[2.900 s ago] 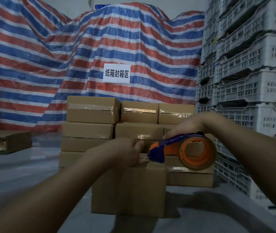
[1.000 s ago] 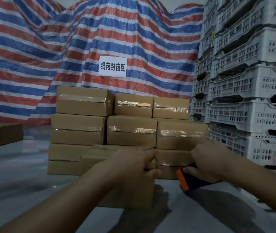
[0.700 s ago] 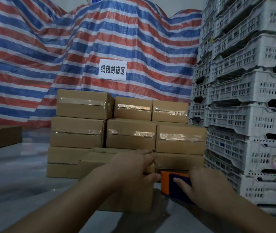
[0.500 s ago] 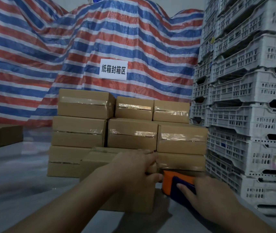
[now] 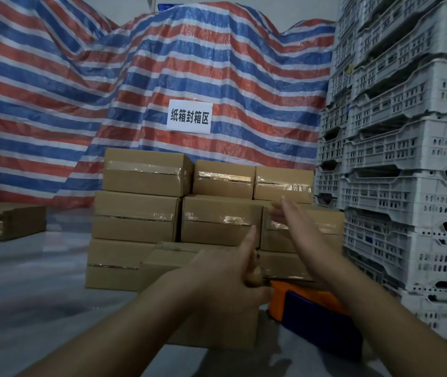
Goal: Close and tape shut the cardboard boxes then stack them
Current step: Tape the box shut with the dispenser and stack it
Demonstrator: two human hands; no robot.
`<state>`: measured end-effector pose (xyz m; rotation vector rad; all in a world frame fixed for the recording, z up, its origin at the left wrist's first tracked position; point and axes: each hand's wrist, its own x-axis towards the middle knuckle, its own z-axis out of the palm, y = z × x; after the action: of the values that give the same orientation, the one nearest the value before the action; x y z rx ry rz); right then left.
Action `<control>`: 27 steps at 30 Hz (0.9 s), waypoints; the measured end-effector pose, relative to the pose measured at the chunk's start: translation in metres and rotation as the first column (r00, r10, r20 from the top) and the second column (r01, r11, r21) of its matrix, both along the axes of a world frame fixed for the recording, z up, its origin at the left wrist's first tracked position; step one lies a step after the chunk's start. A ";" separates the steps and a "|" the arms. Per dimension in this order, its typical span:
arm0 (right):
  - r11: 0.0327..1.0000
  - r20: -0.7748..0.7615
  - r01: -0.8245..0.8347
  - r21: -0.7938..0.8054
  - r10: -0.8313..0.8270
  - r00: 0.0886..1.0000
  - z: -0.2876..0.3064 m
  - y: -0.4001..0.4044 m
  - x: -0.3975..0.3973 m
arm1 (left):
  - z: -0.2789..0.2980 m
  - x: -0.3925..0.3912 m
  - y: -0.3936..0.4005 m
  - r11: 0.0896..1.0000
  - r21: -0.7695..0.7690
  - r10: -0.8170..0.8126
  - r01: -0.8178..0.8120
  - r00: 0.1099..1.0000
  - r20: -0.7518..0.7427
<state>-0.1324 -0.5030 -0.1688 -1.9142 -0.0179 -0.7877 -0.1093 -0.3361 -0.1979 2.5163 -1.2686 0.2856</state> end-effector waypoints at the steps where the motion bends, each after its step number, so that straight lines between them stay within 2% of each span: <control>1: 0.987 -0.007 -0.084 0.137 0.086 0.996 0.004 0.010 0.006 | 0.001 0.000 0.001 1.000 -0.002 -0.001 0.001 1.000 -0.020; 3: 0.929 -0.010 -0.215 0.301 0.229 0.973 -0.002 0.028 0.012 | 0.004 0.001 0.003 1.000 -0.021 -0.013 0.012 0.996 -0.090; 5: 0.910 -0.100 -0.234 0.341 0.282 0.954 -0.022 0.040 0.014 | 0.006 0.004 0.003 0.997 -0.074 -0.051 0.037 0.980 -0.193; 7: 0.895 -0.139 -0.225 0.384 0.297 0.945 -0.041 0.044 0.012 | 0.006 0.008 0.003 0.993 -0.110 -0.067 0.042 0.969 -0.239; 10: 0.851 -0.105 -0.226 0.475 0.309 0.945 -0.049 0.043 0.014 | 0.007 0.013 0.004 0.983 -0.173 -0.116 0.065 0.944 -0.308; 12: 0.844 -0.101 -0.216 0.490 0.301 0.948 -0.053 0.044 0.010 | 0.008 0.015 0.006 0.969 -0.230 -0.166 0.085 0.918 -0.361; 14: 0.845 -0.103 -0.219 0.488 0.306 0.947 -0.062 0.043 0.007 | 0.007 0.014 0.007 0.940 -0.333 -0.190 0.068 0.917 -0.350; 16: 0.840 -0.150 -0.203 0.503 0.316 0.937 -0.069 0.044 0.002 | 0.003 0.010 0.008 0.852 -0.522 -0.222 0.040 0.931 -0.291; 19: 0.835 -0.222 -0.122 0.536 0.279 0.934 -0.074 0.045 -0.001 | 0.001 0.011 0.026 0.598 -0.801 -0.226 0.008 0.961 -0.159; 22: 0.887 -0.271 -0.102 0.450 0.245 0.931 -0.079 0.044 -0.008 | -0.006 0.023 0.061 0.501 -0.864 -0.039 -0.045 0.997 -0.074; 24: 0.919 -0.283 -0.110 0.378 0.228 0.932 -0.084 0.040 -0.009 | -0.019 0.033 0.085 0.464 -0.872 0.040 -0.153 0.988 -0.152; 27: 0.955 -0.321 -0.181 0.234 0.251 0.913 -0.089 0.042 -0.014 | -0.046 0.041 0.106 0.537 -0.785 0.019 -0.308 0.935 -0.354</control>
<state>-0.1466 -0.4610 -0.2574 -1.7967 0.0629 -0.2819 -0.0681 -0.2298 -0.2442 1.7172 -0.5281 0.4046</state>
